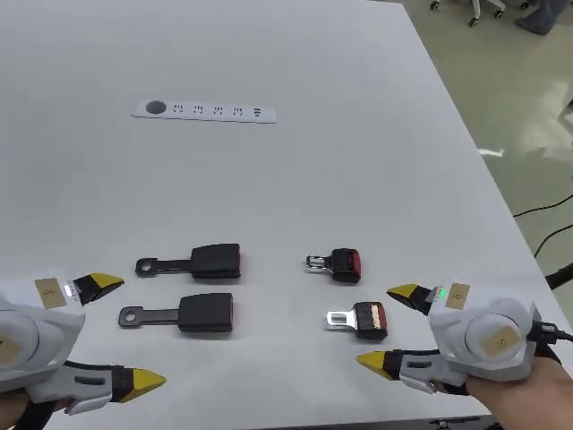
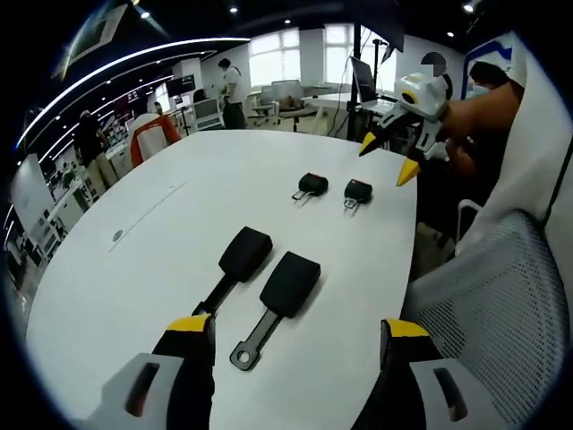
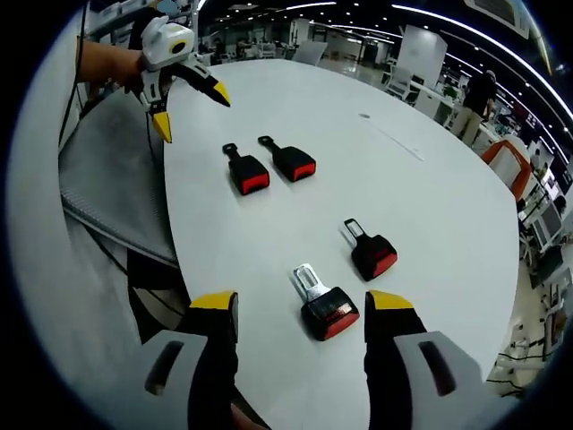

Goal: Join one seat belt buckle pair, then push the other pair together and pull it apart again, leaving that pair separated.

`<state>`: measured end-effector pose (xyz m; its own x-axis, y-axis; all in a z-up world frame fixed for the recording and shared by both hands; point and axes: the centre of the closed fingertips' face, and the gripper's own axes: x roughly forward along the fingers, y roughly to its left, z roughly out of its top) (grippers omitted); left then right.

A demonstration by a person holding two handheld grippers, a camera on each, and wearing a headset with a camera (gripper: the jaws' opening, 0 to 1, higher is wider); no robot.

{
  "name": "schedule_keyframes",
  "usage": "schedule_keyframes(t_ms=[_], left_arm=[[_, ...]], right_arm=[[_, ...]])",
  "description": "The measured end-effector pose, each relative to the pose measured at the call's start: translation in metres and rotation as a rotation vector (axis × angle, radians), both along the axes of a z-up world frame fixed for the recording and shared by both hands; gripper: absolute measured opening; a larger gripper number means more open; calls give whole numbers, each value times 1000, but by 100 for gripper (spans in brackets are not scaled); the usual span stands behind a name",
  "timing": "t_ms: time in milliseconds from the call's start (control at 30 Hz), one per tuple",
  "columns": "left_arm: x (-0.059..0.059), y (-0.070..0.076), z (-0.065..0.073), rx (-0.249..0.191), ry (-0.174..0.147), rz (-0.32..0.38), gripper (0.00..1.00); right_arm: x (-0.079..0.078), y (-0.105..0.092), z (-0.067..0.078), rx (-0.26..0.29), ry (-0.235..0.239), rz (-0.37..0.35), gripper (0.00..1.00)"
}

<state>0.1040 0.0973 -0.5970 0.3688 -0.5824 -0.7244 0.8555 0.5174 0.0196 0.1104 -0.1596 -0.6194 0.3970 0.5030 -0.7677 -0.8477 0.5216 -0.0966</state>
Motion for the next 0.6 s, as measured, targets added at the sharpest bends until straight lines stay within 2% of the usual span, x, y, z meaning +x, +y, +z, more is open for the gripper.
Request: schedule_keyframes(t_ms=[100, 167, 200, 267, 333, 433, 533, 600], left_arm=[[4, -2, -11, 22, 14, -30, 76], [7, 0, -21, 59, 41, -39, 70], [11, -2, -24, 59, 39, -46, 68], [12, -10, -26, 50, 56, -64, 67], [17, -14, -28, 59, 46, -101, 63], [25, -21, -32, 59, 53, -117, 62], [29, -27, -37, 64, 64, -145, 59], [32, -29, -43, 72, 72, -163, 57]], right_arm=[[2, -1, -4, -7, 15, 16, 55], [6, -2, -4, -14, 5, 20, 53], [8, -2, -6, -11, 5, 22, 53], [10, -3, -10, -19, 15, 36, 52], [12, -3, -15, -17, 29, 49, 50], [15, -5, -22, -31, 45, 71, 49], [15, -6, -18, -49, 49, 91, 49], [20, -9, -25, -53, 65, 101, 47]])
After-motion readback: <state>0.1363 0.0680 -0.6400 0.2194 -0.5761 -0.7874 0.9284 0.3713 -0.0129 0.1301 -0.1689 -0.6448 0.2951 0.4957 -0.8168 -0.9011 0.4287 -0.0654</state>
